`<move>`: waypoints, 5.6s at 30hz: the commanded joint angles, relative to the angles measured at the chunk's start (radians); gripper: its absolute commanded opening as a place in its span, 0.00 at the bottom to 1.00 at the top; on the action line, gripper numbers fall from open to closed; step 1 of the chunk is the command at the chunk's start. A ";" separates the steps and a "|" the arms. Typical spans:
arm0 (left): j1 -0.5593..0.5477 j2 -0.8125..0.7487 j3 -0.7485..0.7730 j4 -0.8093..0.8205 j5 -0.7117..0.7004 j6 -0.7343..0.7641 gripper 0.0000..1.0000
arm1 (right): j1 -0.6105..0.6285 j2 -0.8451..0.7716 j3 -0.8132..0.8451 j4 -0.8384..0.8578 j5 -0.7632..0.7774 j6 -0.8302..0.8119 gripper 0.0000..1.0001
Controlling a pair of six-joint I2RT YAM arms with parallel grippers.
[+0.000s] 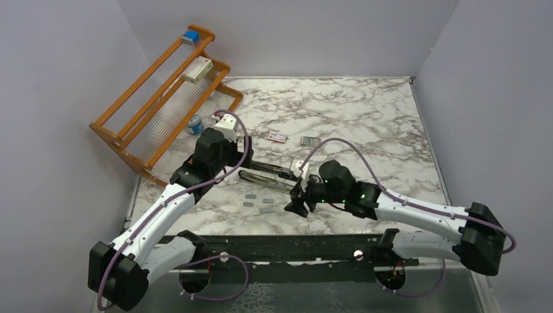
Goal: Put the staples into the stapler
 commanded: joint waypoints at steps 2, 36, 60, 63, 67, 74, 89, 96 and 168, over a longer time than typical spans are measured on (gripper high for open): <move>0.004 -0.090 -0.041 -0.087 -0.108 0.023 0.99 | 0.055 0.081 -0.193 0.391 -0.101 -0.056 0.57; 0.034 0.015 -0.023 -0.121 -0.134 0.044 0.99 | 0.065 0.521 -0.215 0.799 -0.187 -0.124 0.53; 0.052 0.016 -0.023 -0.120 -0.132 0.049 0.99 | 0.065 0.577 -0.359 1.131 -0.282 -0.318 0.56; 0.054 0.016 -0.022 -0.120 -0.127 0.049 0.99 | 0.066 0.640 -0.338 1.173 -0.284 -0.333 0.54; 0.054 0.017 -0.021 -0.119 -0.115 0.046 0.99 | 0.065 0.700 -0.310 1.196 -0.278 -0.329 0.54; 0.054 0.023 -0.021 -0.117 -0.099 0.041 0.99 | 0.065 0.752 -0.298 1.204 -0.259 -0.291 0.49; 0.056 0.028 -0.020 -0.118 -0.098 0.045 0.99 | 0.042 0.780 -0.306 1.177 -0.224 -0.215 0.46; 0.057 0.028 -0.020 -0.117 -0.096 0.045 0.99 | 0.026 0.779 -0.309 1.159 -0.208 -0.210 0.47; 0.103 -0.012 -0.020 -0.097 -0.098 0.028 0.99 | -0.018 0.481 -0.089 0.804 -0.354 -0.205 0.01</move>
